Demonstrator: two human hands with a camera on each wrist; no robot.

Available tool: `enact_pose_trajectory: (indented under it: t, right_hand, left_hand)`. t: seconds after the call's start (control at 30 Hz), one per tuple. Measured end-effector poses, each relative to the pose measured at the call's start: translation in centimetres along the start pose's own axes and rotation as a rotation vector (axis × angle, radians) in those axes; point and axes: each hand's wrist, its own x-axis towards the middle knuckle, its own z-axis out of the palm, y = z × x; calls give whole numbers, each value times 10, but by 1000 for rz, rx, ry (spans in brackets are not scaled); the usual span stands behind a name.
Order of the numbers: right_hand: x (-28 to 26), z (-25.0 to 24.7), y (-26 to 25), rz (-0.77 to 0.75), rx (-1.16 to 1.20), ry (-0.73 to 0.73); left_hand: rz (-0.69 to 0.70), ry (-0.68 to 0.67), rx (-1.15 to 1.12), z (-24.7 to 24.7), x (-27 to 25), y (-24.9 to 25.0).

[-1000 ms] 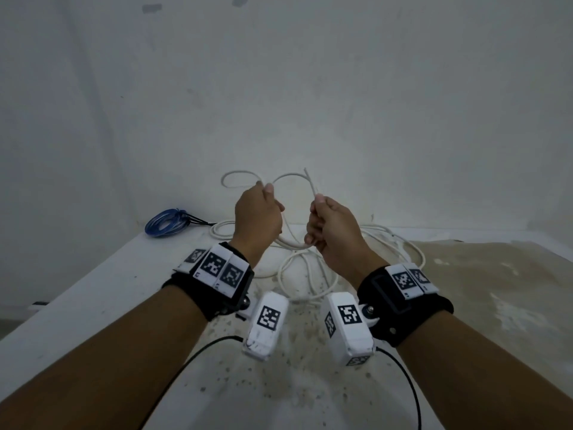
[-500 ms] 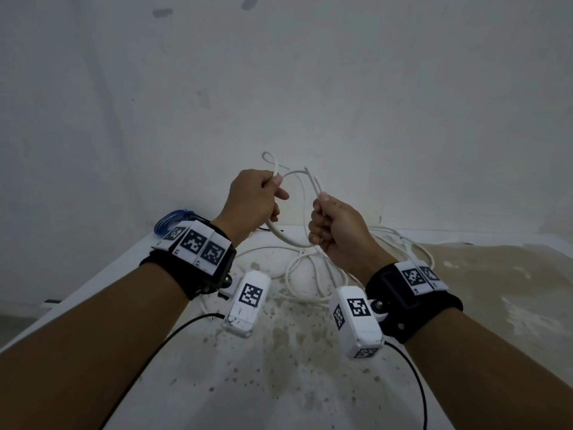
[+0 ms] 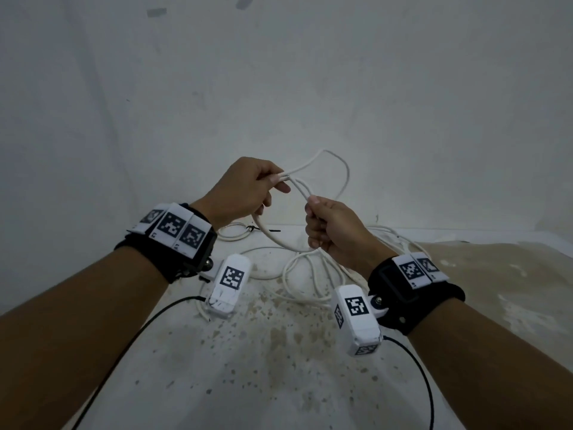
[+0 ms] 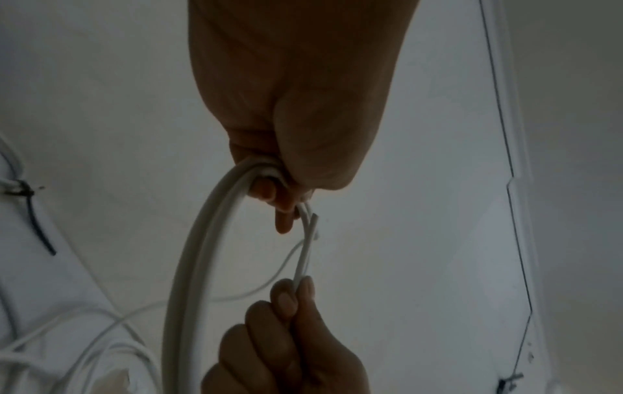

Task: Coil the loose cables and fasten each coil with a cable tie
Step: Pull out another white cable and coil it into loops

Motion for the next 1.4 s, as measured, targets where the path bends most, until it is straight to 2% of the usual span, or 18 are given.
enact_pose_trajectory:
  t: [0.1, 0.23, 0.57, 0.63, 0.77, 0.87, 0.9, 0.97, 1.0, 1.03, 1.07, 1.1, 1.13, 1.17, 1.23, 1.27, 1.4]
  right_hand:
    - [3, 3, -13, -62, 31, -27]
    - [10, 7, -27, -110, 93, -61]
    - [7, 2, -18, -79, -61, -9]
    - [6, 1, -18, -96, -114, -12]
    - [3, 5, -15, -122, -177, -35]
    - [-1, 9, -16, -108, -164, -23]
    - [-2, 10, -18, -117, -229, 17]
    - [-5, 10, -23, -264, -615, 249]
    - [-5, 7, -27, -417, -862, 439]
    - [-4, 3, -33, -595, -1015, 655]
    - [0, -1, -39, -755, -1071, 802]
    - [4, -4, -47, -850, -1098, 829]
    - [13, -8, -54, -864, -1120, 730]
    - [20, -10, -57, -806, -1142, 560]
    - [26, -8, -57, -598, -1079, 209]
    - [25, -7, -56, -537, -1015, 123]
    - [14, -4, -50, -438, -721, 62]
  left_hand:
    - [60, -58, 27, -11, 6, 11]
    - [66, 6, 24, -21, 10, 18]
    - [55, -160, 134, -19, 3, 21]
    - [92, -117, 89, -13, 3, 22]
    - [130, 75, 142, 0, 4, 17]
    - [148, 107, 161, 5, 4, 14]
    - [151, 115, 158, 5, 3, 13]
    - [149, 126, 158, 3, 3, 10]
    - [146, 128, 163, 2, 4, 10]
    - [146, 125, 171, 1, 4, 11]
    - [147, 119, 178, 0, 4, 13]
    - [149, 116, 181, -1, 6, 14]
    - [150, 119, 176, -2, 7, 17]
    - [150, 133, 164, -2, 9, 19]
    - [156, 183, 133, -5, 12, 22]
    - [162, 208, 120, -6, 13, 23]
    - [157, 281, 100, -2, 15, 21]
